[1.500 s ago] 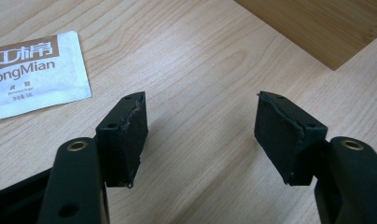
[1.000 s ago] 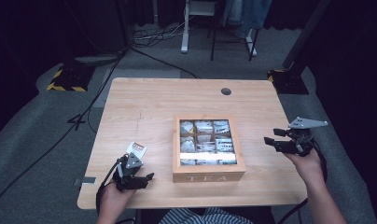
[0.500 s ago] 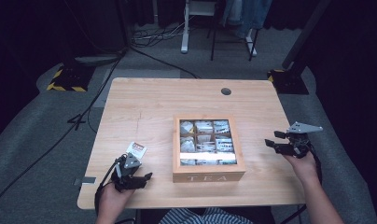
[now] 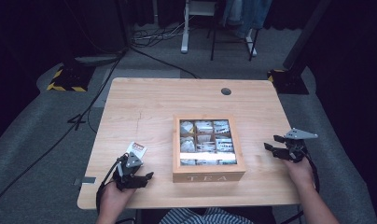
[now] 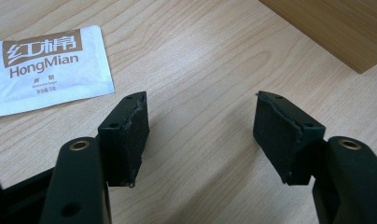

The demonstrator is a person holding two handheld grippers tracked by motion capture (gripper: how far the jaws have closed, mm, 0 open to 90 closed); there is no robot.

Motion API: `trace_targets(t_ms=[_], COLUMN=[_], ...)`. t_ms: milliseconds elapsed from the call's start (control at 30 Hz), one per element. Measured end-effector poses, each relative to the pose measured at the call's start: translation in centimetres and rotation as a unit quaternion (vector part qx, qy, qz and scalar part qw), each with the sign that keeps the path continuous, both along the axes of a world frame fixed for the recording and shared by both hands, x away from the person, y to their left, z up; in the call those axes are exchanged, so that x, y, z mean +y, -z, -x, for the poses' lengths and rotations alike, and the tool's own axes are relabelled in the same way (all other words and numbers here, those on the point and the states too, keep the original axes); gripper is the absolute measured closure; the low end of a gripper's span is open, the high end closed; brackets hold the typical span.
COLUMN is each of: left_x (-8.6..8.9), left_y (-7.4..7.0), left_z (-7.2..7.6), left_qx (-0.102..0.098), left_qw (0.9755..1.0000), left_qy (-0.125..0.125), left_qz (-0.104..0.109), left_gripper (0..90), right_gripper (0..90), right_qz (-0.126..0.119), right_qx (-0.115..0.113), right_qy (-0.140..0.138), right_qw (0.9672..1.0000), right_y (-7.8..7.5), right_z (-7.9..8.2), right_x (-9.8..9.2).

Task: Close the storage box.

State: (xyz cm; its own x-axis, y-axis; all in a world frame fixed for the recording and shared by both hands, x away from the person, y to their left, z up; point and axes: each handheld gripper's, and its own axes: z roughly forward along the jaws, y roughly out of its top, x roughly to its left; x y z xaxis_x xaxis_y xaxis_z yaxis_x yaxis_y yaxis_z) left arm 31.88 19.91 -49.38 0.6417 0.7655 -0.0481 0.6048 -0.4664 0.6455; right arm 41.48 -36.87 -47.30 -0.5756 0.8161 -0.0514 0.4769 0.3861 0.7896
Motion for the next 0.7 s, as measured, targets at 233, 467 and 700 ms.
trace_targets(t_ms=[233,467,700], left_x=[-0.2,0.0,0.1], left_y=[0.0,0.0,0.0], left_z=[-0.1,-0.1,0.0], left_qx=[-0.001,-0.002,-0.001], left_qw=[1.0000,1.0000,1.0000], left_qy=[0.002,-0.003,-0.002], left_qz=[0.000,0.001,0.001], left_gripper=[36.4,36.5,36.5], right_gripper=[39.3,37.1,14.2], right_qz=[0.028,0.040,0.007], right_qx=[0.009,0.026,0.048], right_qy=[-0.006,-0.003,0.019], right_qw=[0.9995,0.9988,0.9986], right_y=[1.1,2.4,3.1], right_z=[-0.2,-0.8,-1.9], right_x=[0.8,1.3,0.6])
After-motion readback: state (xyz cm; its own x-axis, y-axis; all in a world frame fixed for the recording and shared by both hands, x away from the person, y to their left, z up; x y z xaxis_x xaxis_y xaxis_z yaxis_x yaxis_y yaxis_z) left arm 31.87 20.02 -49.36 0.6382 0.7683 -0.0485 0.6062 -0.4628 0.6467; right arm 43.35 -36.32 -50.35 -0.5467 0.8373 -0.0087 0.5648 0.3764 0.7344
